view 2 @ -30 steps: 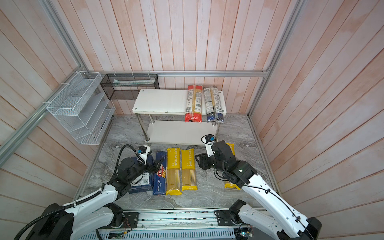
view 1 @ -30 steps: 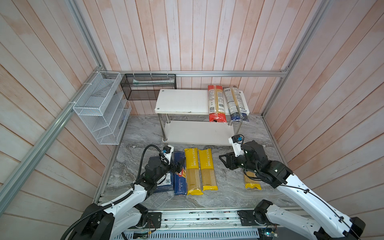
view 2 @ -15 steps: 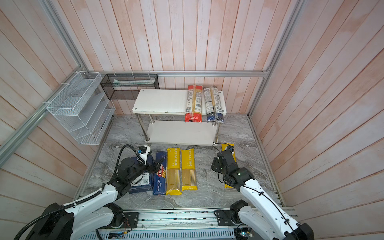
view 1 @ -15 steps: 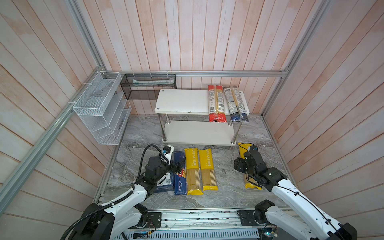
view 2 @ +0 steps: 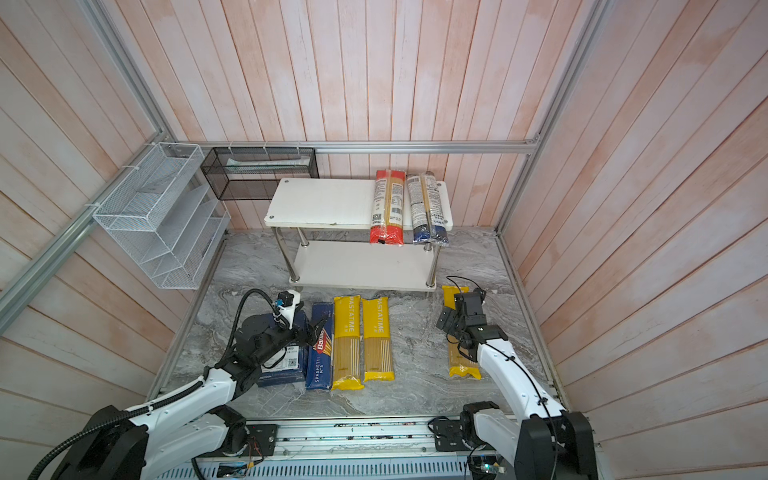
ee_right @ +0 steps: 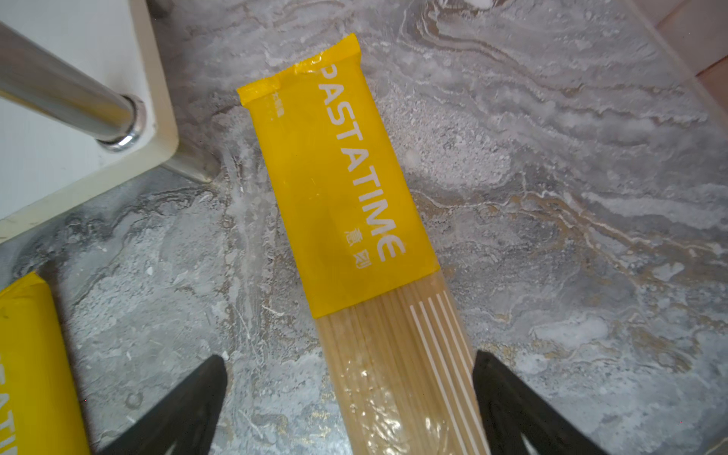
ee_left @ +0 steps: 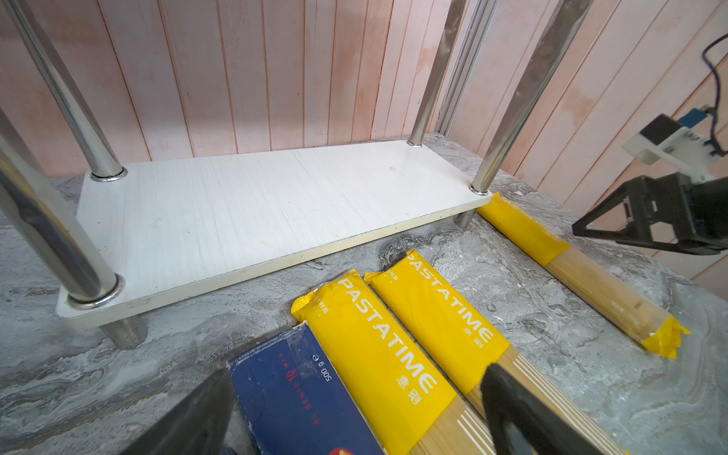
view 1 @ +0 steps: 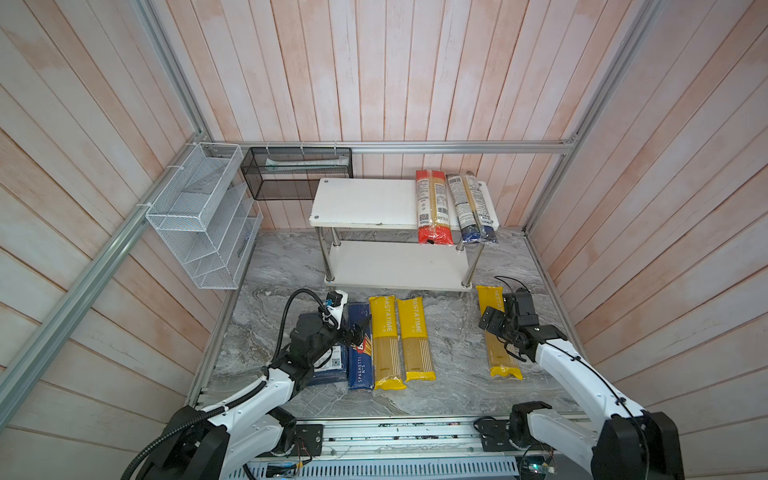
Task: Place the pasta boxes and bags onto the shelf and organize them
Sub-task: 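Close the right gripper on the yellow PASTATIME pack's yellow end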
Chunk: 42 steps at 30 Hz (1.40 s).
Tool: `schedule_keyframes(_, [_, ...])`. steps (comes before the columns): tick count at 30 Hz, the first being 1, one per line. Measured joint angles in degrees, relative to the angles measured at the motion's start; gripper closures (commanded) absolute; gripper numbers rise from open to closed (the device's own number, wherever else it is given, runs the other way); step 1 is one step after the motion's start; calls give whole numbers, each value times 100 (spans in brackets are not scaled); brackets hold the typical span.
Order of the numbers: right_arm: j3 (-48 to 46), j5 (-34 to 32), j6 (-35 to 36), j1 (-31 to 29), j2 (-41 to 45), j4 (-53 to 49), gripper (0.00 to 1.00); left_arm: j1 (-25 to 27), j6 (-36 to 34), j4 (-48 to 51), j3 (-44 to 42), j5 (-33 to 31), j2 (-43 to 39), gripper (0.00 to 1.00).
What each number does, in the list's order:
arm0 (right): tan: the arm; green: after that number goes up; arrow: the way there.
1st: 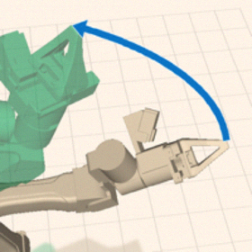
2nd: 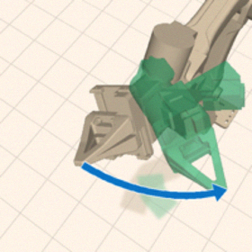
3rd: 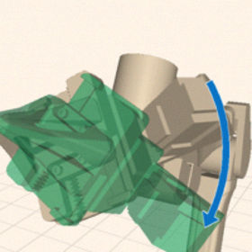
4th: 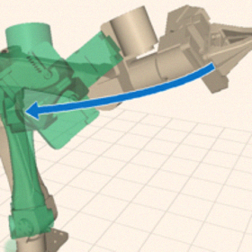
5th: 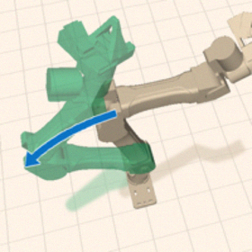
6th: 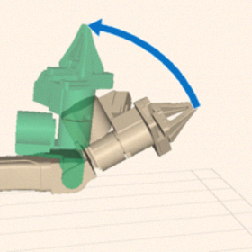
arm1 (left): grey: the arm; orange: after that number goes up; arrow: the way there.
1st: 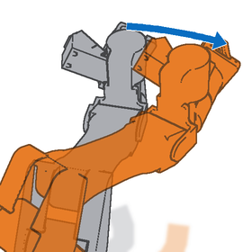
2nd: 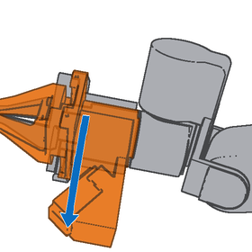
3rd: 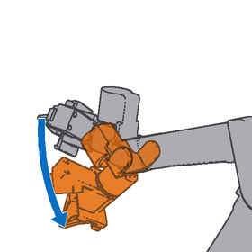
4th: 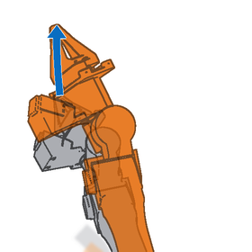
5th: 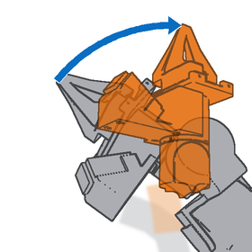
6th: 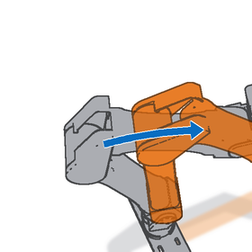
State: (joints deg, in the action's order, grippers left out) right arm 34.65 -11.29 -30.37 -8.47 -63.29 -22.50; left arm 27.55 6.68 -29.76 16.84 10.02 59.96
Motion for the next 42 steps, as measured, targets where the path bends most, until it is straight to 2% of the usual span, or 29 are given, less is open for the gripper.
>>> schedule_keyframes(16, [883,127,1014,264,-1648,254,2,0,0,0,0,0,0,0])
schedule_keyframes(25, [879,142,1276,409,-2039,240,2,0,0,0,0,-2,0,0])
schedule_keyframes(42, [866,168,1261,487,-2459,330,2,0,0,0,0,-4,0,0])
